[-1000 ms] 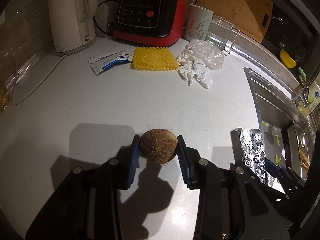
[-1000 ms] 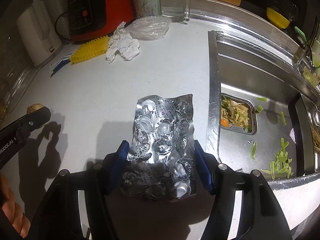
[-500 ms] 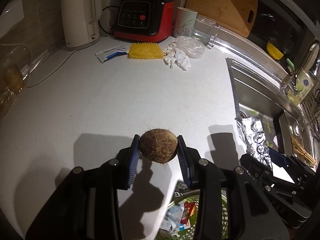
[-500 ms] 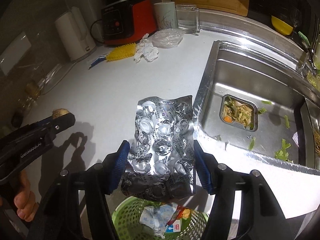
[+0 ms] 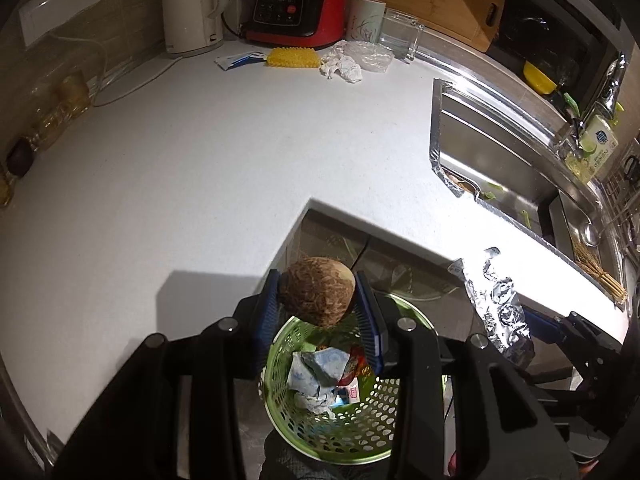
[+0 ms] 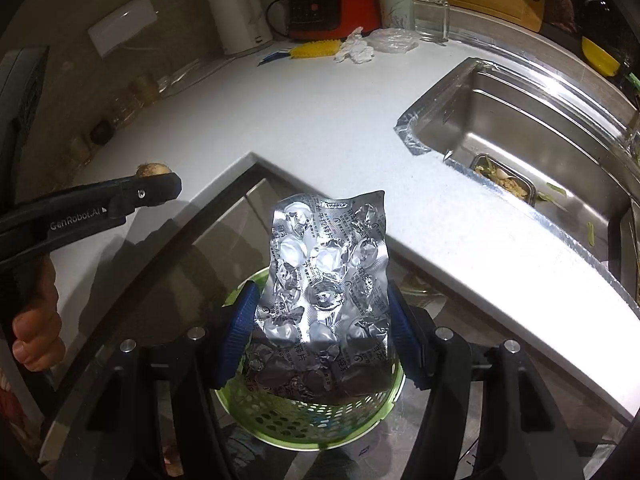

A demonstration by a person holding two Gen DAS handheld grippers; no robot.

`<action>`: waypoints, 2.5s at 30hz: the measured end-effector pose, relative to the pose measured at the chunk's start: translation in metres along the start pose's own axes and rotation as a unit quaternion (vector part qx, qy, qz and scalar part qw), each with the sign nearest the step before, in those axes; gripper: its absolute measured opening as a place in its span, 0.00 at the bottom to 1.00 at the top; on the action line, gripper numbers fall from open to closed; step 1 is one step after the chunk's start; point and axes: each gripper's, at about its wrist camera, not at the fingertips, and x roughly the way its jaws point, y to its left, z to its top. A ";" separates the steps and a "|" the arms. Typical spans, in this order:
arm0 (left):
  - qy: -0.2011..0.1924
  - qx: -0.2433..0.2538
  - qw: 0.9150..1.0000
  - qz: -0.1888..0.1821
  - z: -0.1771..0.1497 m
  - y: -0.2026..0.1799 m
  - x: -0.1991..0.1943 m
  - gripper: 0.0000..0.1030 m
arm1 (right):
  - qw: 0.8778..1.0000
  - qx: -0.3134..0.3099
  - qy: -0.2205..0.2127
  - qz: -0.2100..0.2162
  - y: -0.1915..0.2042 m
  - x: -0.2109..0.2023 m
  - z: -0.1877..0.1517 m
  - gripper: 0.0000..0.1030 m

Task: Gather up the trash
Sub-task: 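Carry the brown ball and foil pack over the basket and release both, then grasp the white-blue wipe packets with the left tool while the right tool grasps the crumpled tissue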

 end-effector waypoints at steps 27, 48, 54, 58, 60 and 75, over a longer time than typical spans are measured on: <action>0.068 -0.031 0.997 0.022 -0.097 -0.030 0.020 0.35 | 1.000 -0.009 0.010 -0.003 -0.054 -0.009 -0.036 0.80; 0.024 -0.065 0.995 0.068 -0.065 -0.020 -0.012 0.76 | 0.999 -0.002 -0.040 0.006 -0.060 -0.041 -0.012 0.81; -0.005 -0.048 0.997 0.060 -0.036 -0.024 -0.025 0.80 | 0.997 -0.010 -0.070 0.006 -0.048 -0.053 0.012 0.83; -0.015 -0.030 0.998 0.056 -0.016 -0.024 -0.025 0.81 | 0.997 -0.011 -0.082 0.000 -0.041 -0.056 0.026 0.86; -0.018 -0.026 0.998 0.055 -0.007 -0.022 -0.023 0.87 | 0.996 -0.008 -0.085 -0.003 -0.039 -0.055 0.033 0.90; -0.041 -0.012 0.998 0.055 0.083 0.022 0.017 0.93 | 0.994 0.002 -0.102 -0.037 -0.026 -0.021 0.111 0.98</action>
